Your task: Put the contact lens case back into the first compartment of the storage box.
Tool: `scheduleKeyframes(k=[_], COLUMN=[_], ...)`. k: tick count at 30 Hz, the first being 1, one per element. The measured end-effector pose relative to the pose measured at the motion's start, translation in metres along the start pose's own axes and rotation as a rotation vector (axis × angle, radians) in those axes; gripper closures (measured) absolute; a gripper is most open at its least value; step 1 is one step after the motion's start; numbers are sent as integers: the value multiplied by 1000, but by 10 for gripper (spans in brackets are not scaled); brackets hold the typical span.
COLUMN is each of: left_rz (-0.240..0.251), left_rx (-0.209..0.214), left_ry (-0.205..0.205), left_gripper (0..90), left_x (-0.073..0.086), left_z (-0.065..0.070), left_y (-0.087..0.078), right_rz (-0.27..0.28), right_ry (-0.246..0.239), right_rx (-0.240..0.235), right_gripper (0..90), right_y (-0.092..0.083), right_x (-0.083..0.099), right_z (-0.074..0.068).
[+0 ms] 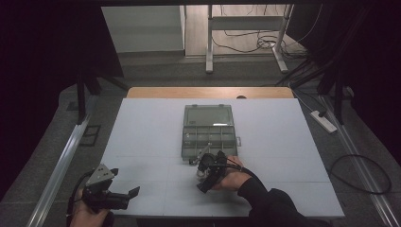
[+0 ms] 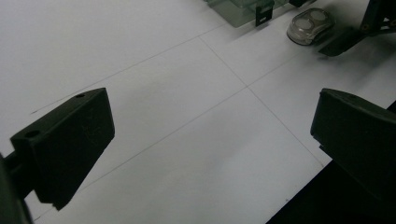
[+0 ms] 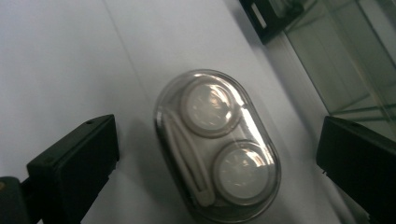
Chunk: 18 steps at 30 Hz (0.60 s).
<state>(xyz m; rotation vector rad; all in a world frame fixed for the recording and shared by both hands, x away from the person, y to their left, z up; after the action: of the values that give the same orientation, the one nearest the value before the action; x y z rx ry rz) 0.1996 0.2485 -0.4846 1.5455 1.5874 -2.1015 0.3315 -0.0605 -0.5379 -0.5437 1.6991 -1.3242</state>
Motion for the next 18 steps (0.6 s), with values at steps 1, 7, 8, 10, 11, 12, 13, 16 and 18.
scheduleKeyframes(k=[1,7,8,10,11,12,13,16,18], left_rz=[0,-1,-1,-2,-2,-2,-2,-2,-1], left_rx=[1,2,2,3,3,3,3,4,5], left_ry=[1,7,7,8,7,7,7,7,8], left_gripper=[0,0,0,0,0,0,0,0,0], left_x=[0,0,0,0,0,0,0,0,0], left_z=[0,0,0,0,0,0,0,0,0], left_y=[0,0,0,0,0,0,0,0,0], right_rz=[-4,1,8,17,19,23,25,21,22], right_ry=[7,-17,-27,-46,-46,-66,-60,-69,-77], right_rx=[-3,-20,-26,-36,-43,-43,-46,-51,-51], right_gripper=[0,75,119,219,276,374,419,440,453], right_y=[1,-1,-3,-5,-7,-9,-10,-11,-11], right_x=[0,0,0,1,1,1,0,0,0], right_z=[0,0,-1,-2,-2,-2,-2,-1,-2])
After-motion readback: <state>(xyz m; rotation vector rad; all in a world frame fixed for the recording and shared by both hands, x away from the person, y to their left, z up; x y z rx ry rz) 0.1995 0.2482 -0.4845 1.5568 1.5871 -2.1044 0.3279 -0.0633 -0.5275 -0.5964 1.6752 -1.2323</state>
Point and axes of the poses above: each handheld gripper's, and its own axes: y roughly forward along the jaws, x roughly out of its underside, z roughly to its right, the point moved 2 cm from there along y, roughly forward along the jaws, and after that the axes turned 11 degrees about y, right-handed, at the moved point
